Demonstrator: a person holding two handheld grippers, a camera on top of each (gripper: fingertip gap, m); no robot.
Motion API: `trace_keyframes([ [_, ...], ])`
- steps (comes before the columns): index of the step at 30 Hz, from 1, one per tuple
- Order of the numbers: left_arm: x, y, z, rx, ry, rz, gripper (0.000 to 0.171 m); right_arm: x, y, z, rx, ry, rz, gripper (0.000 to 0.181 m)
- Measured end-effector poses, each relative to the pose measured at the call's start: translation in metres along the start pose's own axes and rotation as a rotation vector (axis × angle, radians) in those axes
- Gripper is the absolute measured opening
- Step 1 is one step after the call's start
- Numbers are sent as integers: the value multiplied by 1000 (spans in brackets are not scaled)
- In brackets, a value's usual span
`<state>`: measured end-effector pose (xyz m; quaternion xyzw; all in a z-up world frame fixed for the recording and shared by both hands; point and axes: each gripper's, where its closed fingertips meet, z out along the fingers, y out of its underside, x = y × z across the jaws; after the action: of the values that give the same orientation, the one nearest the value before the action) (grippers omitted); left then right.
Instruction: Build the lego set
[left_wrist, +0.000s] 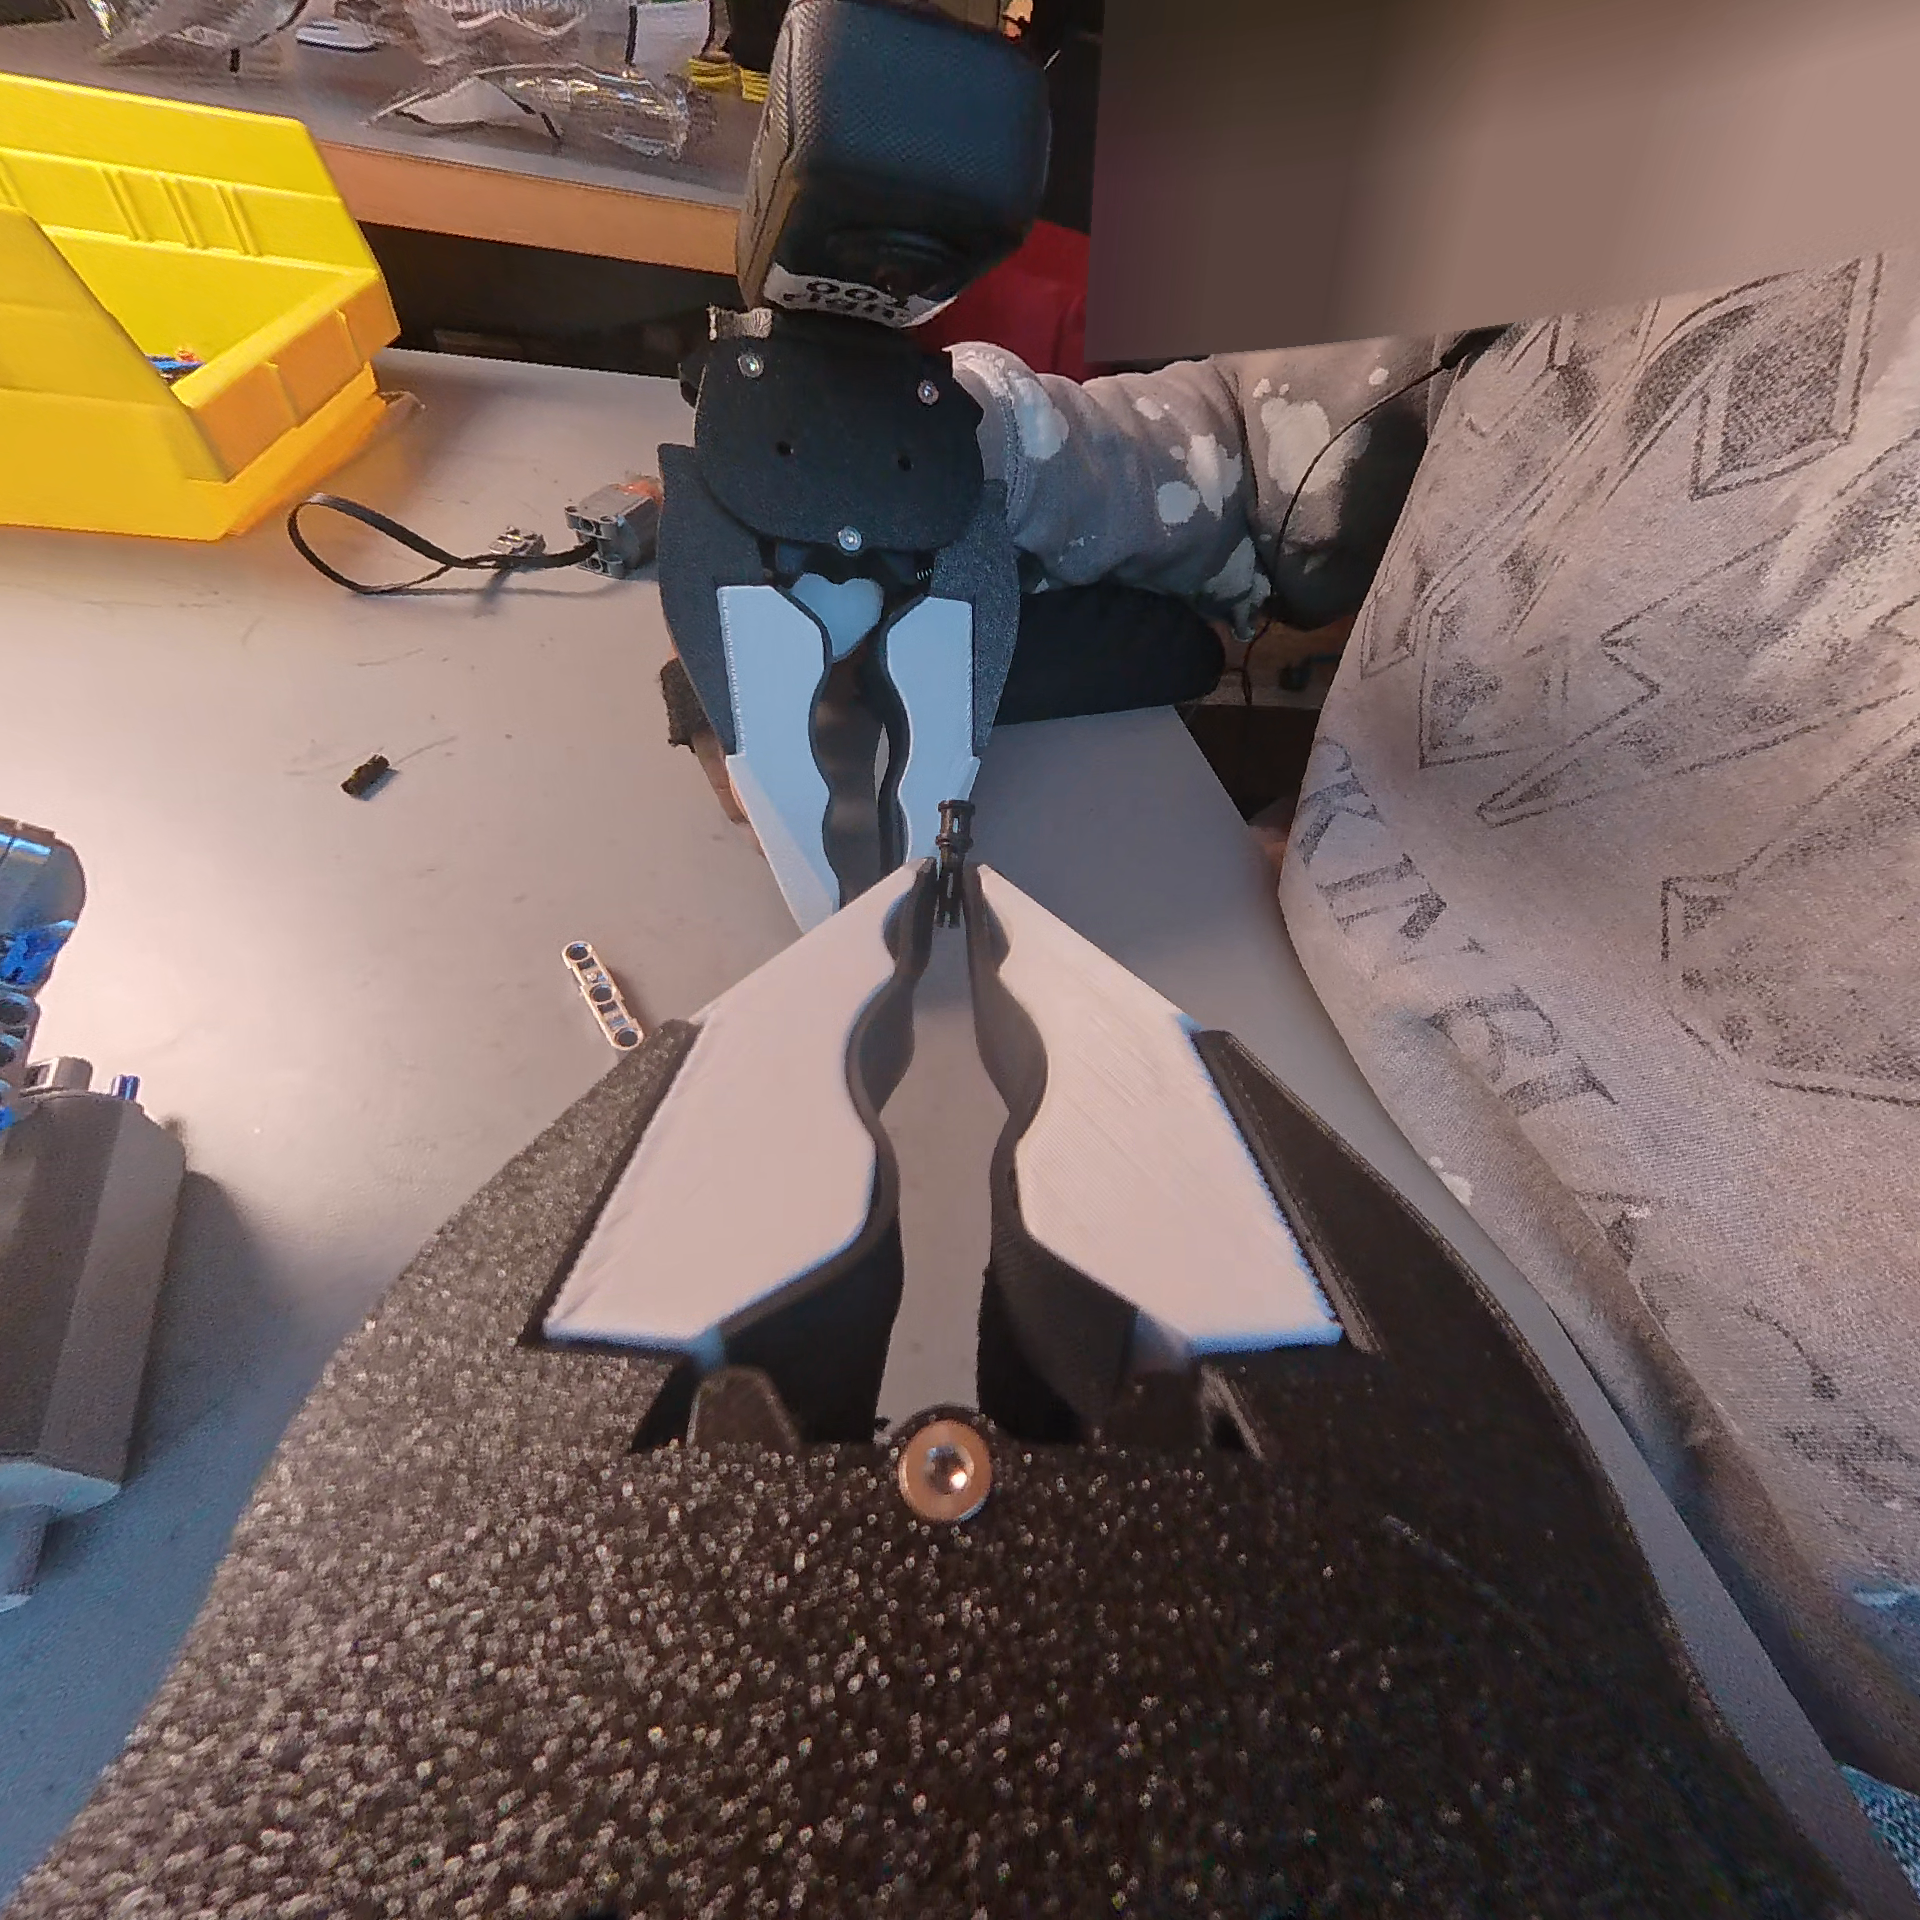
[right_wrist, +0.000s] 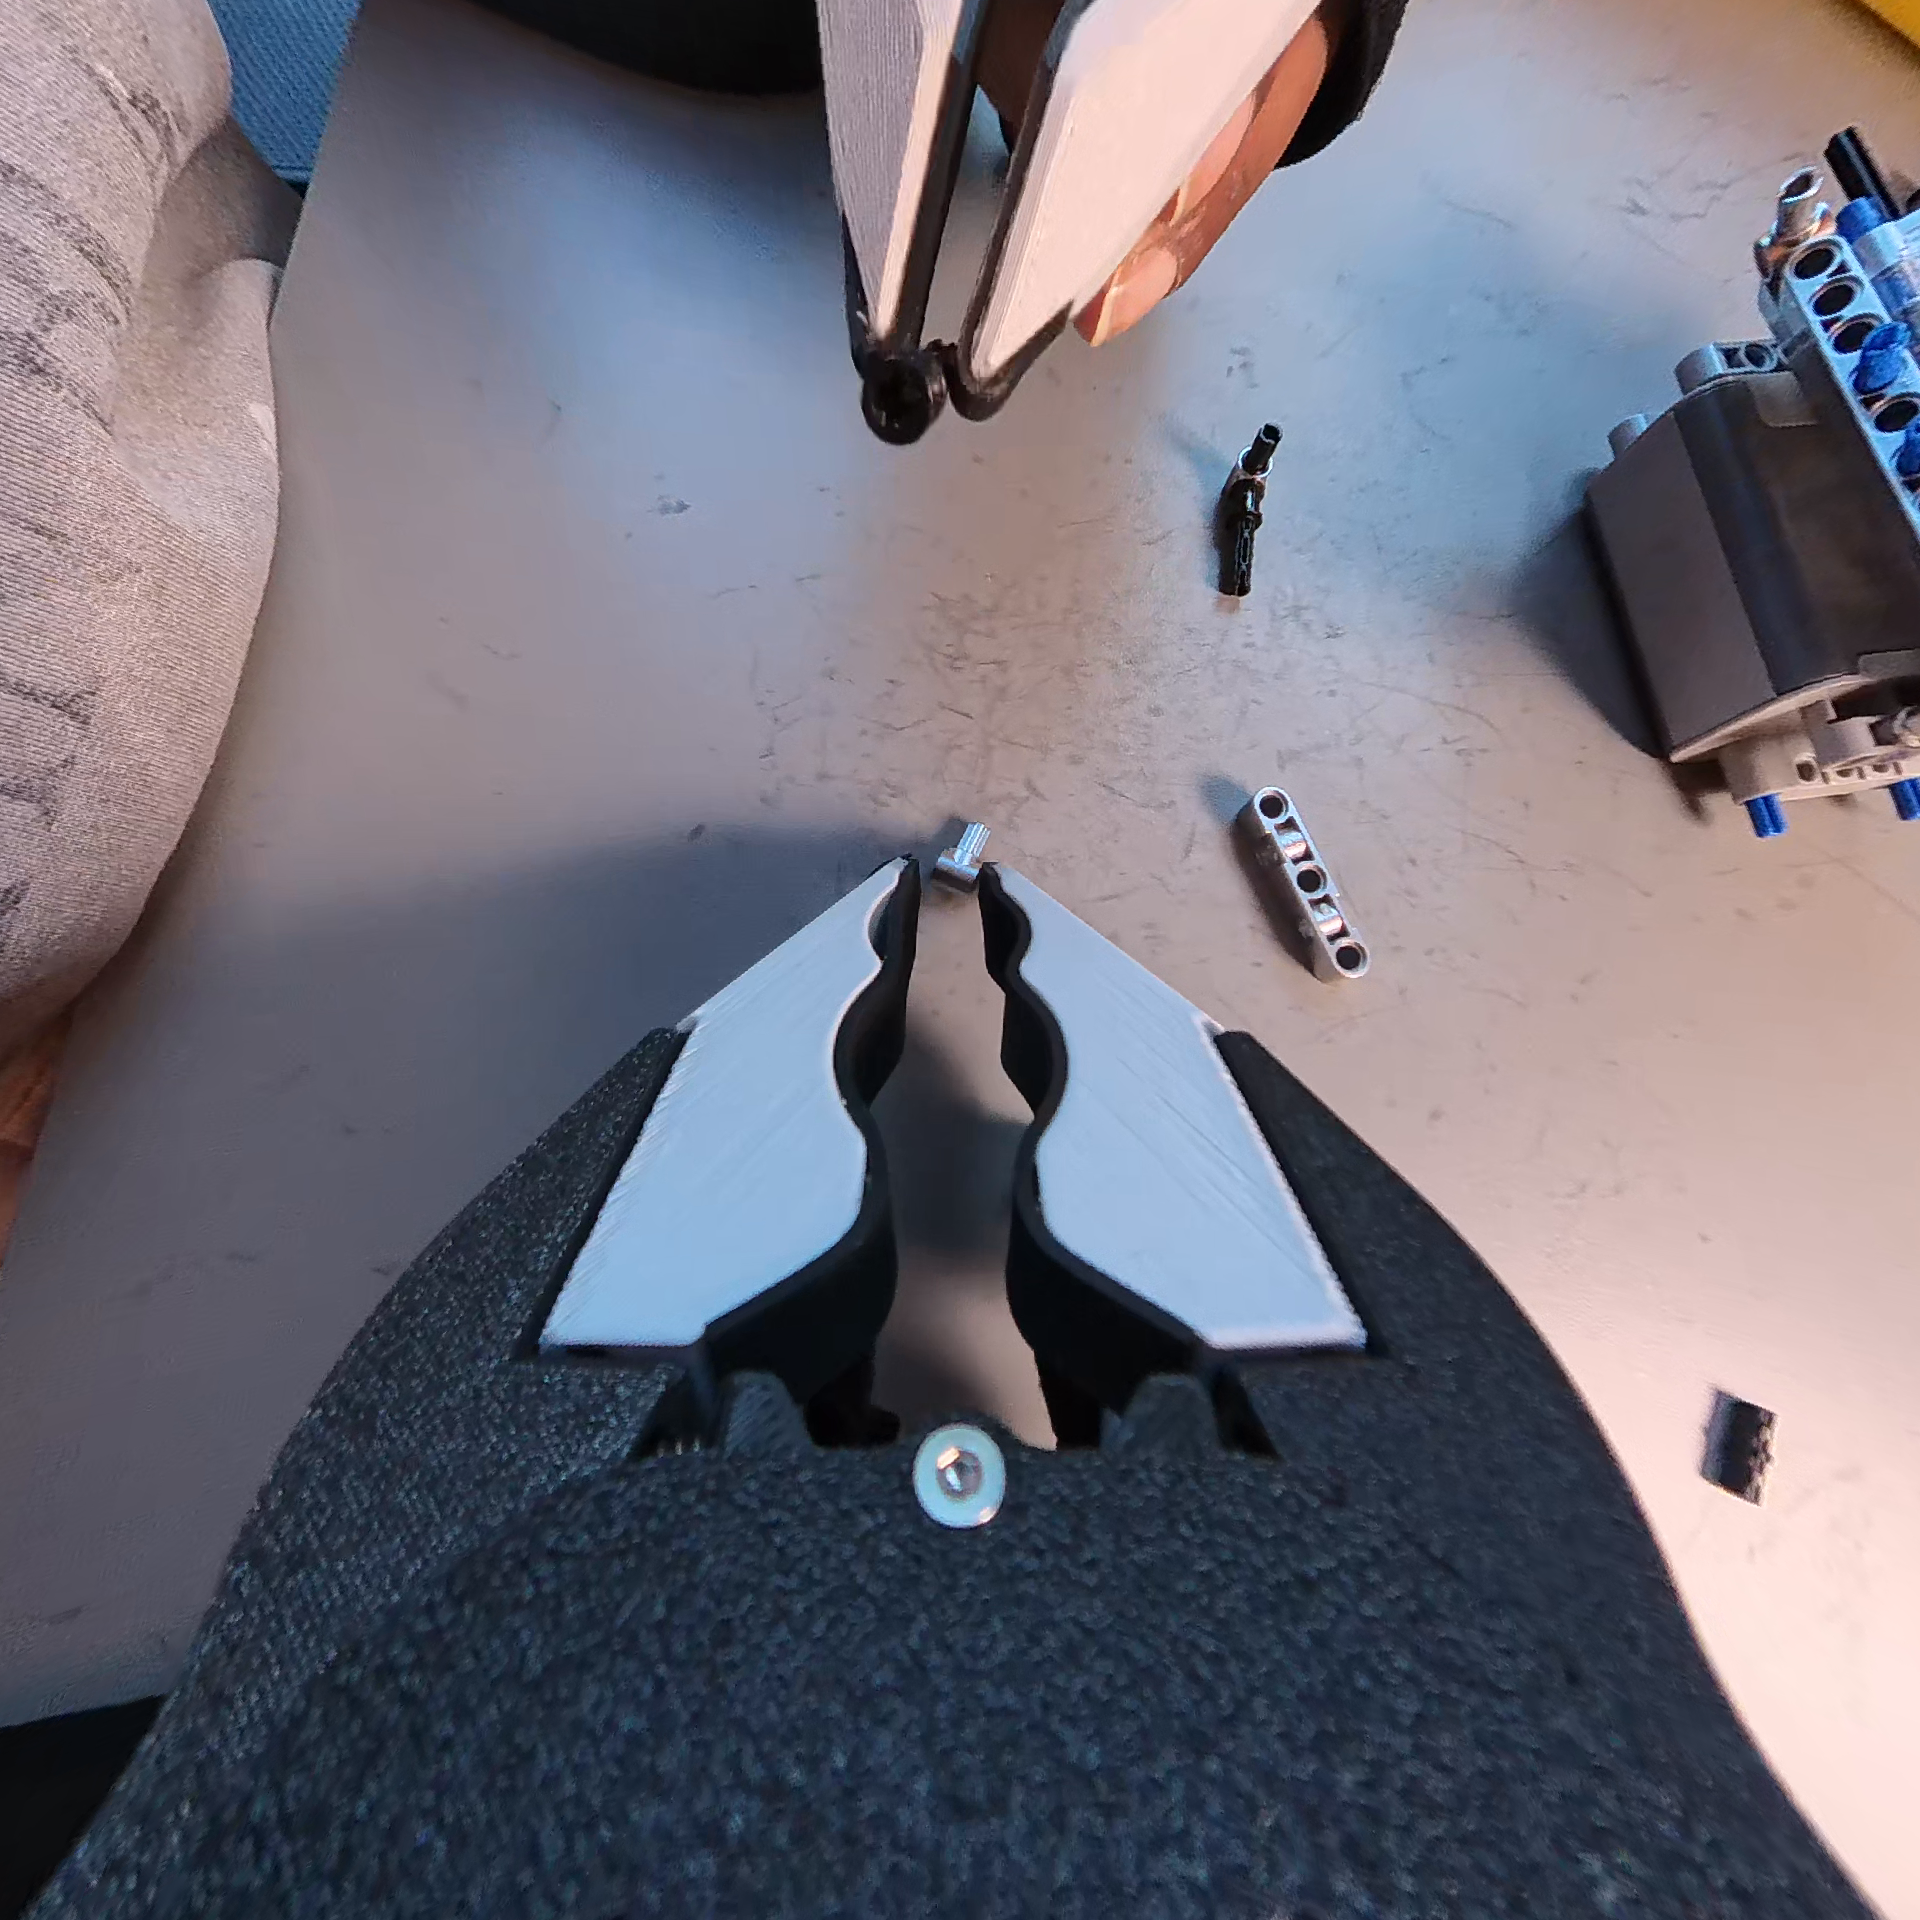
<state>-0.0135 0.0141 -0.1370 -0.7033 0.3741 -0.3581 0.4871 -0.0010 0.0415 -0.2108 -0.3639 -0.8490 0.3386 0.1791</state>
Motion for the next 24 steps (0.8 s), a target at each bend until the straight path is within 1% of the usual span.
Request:
trace_keyframes([
  [2,-4,4,1,-31,-25,4,3,0,0,0,-1,3,1,11],
  [7,-21,34,6,-232,-147,30,3,0,1,0,-17,15,1,13],
  [10,-23,50,11,-340,-180,55,3,2,1,0,-26,25,15,12],
  [12,-23,57,13,-387,-191,74,3,3,2,0,-34,33,20,12],
  [15,-23,62,15,-424,-197,92,3,5,3,-1,-41,50,23,11],
  [18,-23,66,16,-448,-203,101,3,4,2,0,-31,40,20,8],
  [24,-20,71,16,-494,-198,106,3,1,0,1,-22,30,3,8],
])
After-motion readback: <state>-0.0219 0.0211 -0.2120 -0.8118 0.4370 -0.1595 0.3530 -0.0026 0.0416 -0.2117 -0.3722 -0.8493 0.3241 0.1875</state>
